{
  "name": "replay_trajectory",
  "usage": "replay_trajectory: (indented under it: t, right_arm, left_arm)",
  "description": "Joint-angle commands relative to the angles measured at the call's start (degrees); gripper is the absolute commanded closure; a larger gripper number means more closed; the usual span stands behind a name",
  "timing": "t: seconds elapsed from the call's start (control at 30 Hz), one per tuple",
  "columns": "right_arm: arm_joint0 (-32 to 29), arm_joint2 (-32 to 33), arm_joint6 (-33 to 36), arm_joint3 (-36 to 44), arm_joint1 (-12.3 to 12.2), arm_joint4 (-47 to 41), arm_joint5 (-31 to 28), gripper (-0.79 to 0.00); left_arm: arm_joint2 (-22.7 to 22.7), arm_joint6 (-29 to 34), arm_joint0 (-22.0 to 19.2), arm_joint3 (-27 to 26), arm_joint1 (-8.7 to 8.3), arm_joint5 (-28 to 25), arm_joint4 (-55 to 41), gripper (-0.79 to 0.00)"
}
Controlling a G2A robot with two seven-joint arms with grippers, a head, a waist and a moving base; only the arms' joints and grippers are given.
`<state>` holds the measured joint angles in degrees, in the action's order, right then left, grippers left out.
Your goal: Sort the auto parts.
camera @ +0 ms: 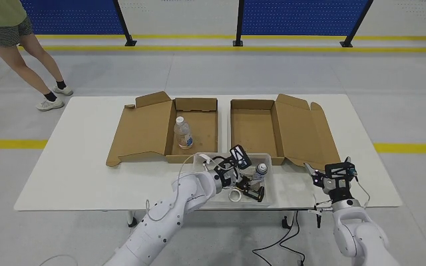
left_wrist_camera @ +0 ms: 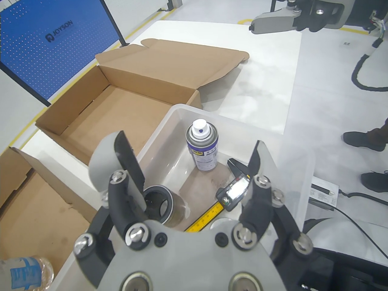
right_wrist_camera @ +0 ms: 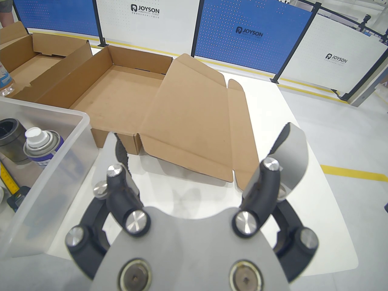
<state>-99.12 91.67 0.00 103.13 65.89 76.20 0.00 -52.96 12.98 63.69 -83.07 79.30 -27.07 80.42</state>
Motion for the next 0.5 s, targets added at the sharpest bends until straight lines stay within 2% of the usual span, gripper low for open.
replay_trajectory:
  t: [0.0, 0.23, 0.47]
  right_arm:
    - [0.0, 0.0, 0.0, 0.0, 0.0, 0.0, 0.0, -0.785]
    - [0.0, 0.0, 0.0, 0.0, 0.0, 0.0, 0.0, -0.785]
    - [0.0, 0.0, 0.0, 0.0, 0.0, 0.0, 0.0, -0.785]
  left_arm:
    - [-1.02, 0.66, 1.15, -1.3, -0.38, -0.22, -0.01, -0.785]
    - [-4.68, 1.84, 4.86, -5.87, -1.63, -0.68, 0.06, -0.785]
    - [-10.74, 1.28, 8.82, -11.16, -3.11, 1.06, 1.53, -0.785]
